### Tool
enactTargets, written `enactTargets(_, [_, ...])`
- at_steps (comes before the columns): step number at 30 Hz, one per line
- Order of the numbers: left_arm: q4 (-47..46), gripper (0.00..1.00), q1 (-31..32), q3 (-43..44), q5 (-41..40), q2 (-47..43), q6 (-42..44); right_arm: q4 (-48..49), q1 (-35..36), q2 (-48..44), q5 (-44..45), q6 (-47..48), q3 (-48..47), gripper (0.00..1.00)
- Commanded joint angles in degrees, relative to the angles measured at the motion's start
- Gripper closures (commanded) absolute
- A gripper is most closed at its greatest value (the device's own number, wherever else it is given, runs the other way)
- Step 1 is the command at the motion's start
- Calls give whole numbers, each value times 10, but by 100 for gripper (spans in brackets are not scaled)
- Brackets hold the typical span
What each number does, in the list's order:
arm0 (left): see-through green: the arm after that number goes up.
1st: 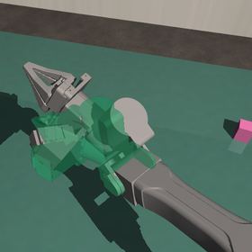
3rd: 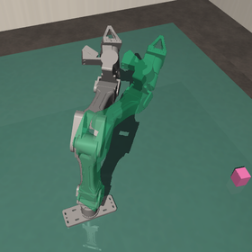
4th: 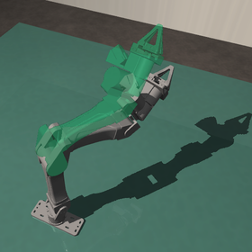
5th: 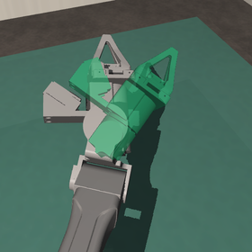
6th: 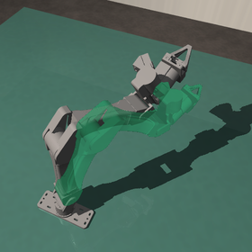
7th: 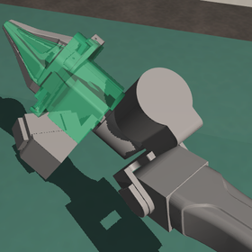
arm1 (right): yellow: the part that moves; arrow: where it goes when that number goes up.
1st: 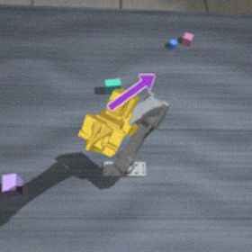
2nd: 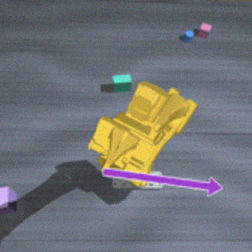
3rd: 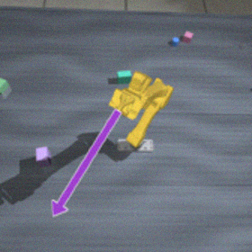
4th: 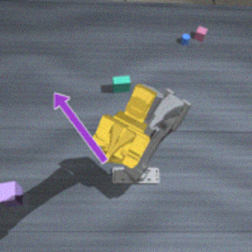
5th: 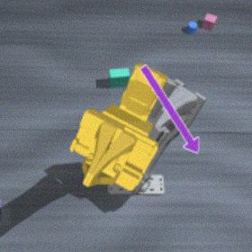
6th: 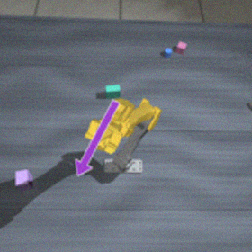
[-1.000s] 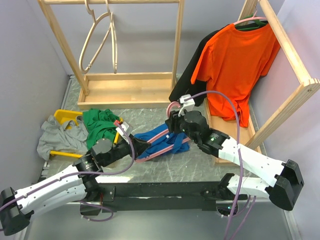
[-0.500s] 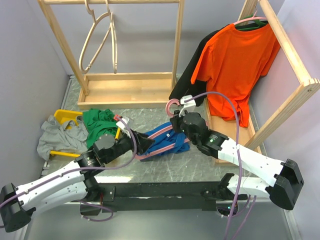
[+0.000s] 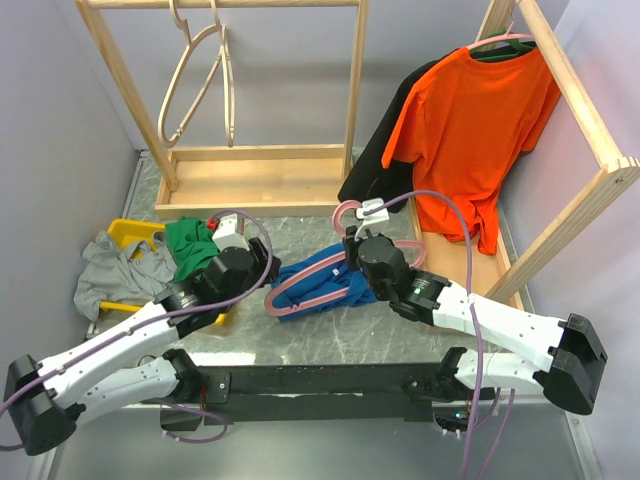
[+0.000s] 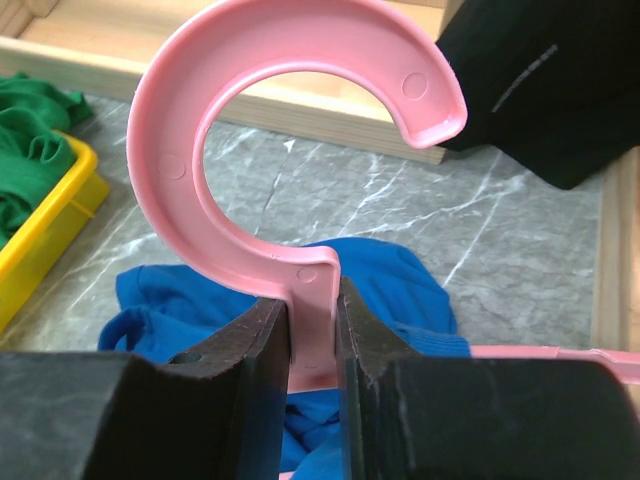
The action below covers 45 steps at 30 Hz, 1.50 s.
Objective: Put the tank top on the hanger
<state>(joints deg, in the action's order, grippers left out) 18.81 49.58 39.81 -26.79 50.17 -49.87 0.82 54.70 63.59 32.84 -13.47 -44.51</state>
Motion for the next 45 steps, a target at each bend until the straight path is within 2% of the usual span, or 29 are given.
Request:
enactTargets(1, [12,48,-57,-10,64,30,-14,45,8,-4,50,13,9,100])
enactTargets(4, [-24,50,-76,-24,110,48,6,43,11,-2,63,16,8,100])
enactTargets(8, [-57,46,-92,-28,157,88,21,39,14,-2,79,13,11,100])
enactTargets(11, [-85,49,-109,-34,203,120,28,43,15,-7,88,9,17,100])
enactTargets(18, [-116,53,-118,-40,239,166,25,47,15,-9,100,6,22,100])
enactTargets(22, [-119,60,-119,-46,241,183,22,47,15,-7,106,6,22,100])
enactTargets(27, [-127,66,-119,-68,250,178,14,48,15,-5,120,5,23,100])
enactTargets(31, [-117,82,-119,-76,242,159,11,48,15,4,136,4,21,100])
enactTargets(34, [-99,89,-119,-85,232,119,12,45,15,12,159,-4,17,100])
enactTargets(41, [-60,99,-119,-83,230,64,13,33,15,38,215,-27,-8,100])
enactTargets(45, [-47,99,-119,-80,233,50,14,21,15,63,257,-41,-32,100])
